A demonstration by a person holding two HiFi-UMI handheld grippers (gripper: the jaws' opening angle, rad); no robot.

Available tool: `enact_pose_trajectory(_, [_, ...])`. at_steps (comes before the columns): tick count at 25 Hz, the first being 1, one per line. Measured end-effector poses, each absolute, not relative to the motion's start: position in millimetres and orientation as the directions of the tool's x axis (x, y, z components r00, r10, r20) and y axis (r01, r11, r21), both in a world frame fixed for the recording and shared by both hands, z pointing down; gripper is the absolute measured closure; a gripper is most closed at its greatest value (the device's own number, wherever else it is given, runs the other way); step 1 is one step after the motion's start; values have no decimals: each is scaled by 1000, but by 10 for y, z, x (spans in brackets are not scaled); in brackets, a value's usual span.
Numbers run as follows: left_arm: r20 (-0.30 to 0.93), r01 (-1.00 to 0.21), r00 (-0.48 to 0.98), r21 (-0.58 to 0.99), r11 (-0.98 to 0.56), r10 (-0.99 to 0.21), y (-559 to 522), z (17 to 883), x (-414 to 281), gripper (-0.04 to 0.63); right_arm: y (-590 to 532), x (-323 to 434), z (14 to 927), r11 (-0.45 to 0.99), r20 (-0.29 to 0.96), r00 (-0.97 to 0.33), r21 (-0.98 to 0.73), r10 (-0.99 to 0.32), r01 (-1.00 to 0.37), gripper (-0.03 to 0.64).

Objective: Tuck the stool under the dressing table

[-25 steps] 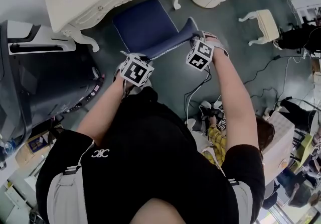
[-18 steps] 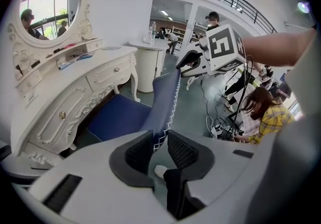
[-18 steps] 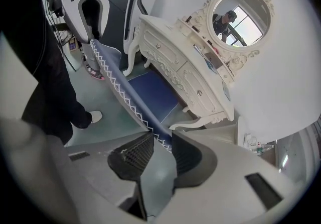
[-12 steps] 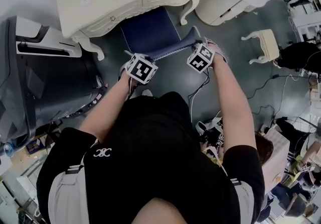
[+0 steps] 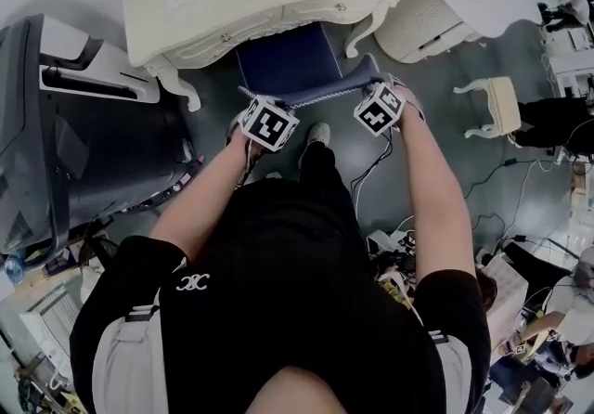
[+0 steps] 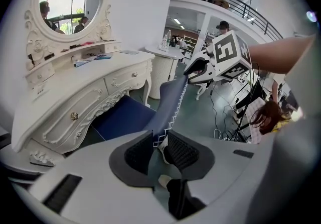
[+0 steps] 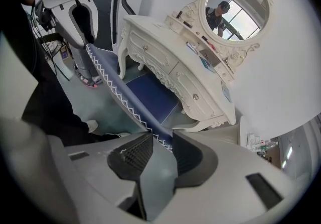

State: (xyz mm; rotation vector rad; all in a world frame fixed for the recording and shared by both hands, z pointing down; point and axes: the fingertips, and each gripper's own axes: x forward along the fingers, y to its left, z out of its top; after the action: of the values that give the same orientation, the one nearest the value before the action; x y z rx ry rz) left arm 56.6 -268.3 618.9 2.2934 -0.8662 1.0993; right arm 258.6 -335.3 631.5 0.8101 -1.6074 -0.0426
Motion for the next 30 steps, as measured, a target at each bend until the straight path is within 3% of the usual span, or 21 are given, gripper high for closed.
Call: enact_pose_trajectory(30, [798,-834,421,154,-529,-432,-4208,6165,223,476,-4937,2240,6229,767,824,-137,434,-550,-472,488])
